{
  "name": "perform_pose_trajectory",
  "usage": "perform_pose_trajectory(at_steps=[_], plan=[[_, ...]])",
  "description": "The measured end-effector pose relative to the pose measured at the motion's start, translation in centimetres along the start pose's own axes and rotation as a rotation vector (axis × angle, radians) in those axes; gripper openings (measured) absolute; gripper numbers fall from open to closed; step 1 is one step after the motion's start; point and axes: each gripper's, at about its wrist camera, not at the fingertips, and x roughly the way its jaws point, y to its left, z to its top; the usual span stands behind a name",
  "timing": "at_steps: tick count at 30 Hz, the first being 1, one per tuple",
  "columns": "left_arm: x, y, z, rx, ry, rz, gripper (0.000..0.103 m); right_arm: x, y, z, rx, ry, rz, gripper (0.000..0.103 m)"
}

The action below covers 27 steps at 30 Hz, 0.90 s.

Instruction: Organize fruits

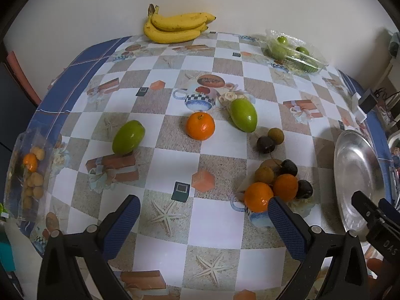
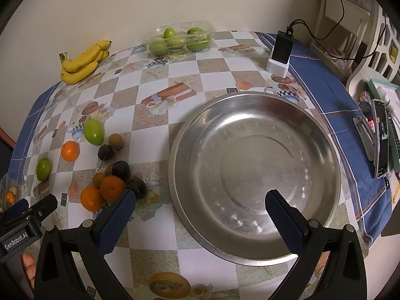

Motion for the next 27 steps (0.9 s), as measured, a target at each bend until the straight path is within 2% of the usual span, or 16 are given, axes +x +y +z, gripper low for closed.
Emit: perform_pose_trajectory(at_steps=[9, 12, 16, 20, 27], plan=[[-2.2, 0.6, 0.4, -0.063, -0.105, -0.093, 0.103, 0.3, 0.9, -0.2, -0.037, 0.008, 0.037, 0.103], [-2.4, 0.4, 0.5, -0.055, -0.114, -0.089, 0.103, -0.1, 1.2, -0.1, -0.049, -0.007, 0.052, 0.103], [-1.9, 0.2, 0.7, -0.057, -0.08, -0.075, 0.103, -0.6, 1.5, 0.3, -0.05, -0.021, 0.074, 0.103], [-0.9, -0.2, 0.9, -0.066, -0.021, -0.115, 0.103, -0.5, 1.7, 0.8, -0.045, -0.02, 0.082, 0.103], [-0.6, -0.4, 2.1, -0.134, -0.021, -0.086, 0.103, 0.6, 2.3, 1.4, -0.017, 0.01, 0.151, 0.103]])
